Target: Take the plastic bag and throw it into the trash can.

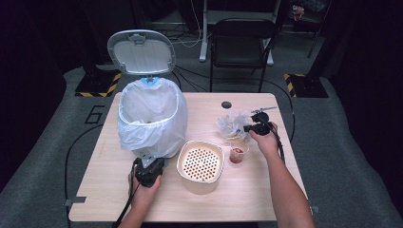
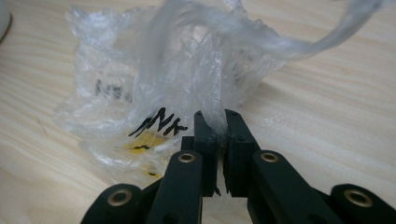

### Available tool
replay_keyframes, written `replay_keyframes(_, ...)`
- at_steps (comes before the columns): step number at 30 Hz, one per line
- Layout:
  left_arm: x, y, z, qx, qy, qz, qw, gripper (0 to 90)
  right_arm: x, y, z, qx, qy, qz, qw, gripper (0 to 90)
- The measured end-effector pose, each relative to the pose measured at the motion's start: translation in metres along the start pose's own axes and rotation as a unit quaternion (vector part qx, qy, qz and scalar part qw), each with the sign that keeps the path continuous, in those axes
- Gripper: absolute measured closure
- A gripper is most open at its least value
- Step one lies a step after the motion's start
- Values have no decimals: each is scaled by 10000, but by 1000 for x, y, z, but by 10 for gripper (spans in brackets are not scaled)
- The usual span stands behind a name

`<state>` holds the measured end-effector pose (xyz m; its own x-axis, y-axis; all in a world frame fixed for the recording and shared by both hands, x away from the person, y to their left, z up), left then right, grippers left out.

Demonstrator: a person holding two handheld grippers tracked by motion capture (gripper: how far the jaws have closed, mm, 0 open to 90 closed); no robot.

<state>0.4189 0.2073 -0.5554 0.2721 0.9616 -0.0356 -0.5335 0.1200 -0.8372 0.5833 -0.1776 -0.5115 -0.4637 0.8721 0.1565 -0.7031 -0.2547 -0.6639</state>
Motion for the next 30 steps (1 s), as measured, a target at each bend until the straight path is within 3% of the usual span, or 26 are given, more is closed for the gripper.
replay_keyframes(14,0,0,0,17,24,-51,10000,673,6,-30,40,-578,-87,15,9983,868)
replay_keyframes(22,0,0,0,0,21,19,10000,674,16,-51,69,-722,-132,103,9972,869)
replay_keyframes(30,0,0,1,63,52,-43,10000,674,27,-64,98,-918,-269,129,9953,868)
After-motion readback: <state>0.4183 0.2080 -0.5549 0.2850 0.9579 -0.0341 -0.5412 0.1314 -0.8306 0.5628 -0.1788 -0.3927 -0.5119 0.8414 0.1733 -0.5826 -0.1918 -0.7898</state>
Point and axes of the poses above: each handheld gripper's, and its own axes: z roughly backward along the jaws, y roughly out of its underside, x roughly to its left, the point moved 5 cm from there along -z, roughly forward along the jaws, and after that the axes turned 2 degrees about -y, right-handed, at the moved point
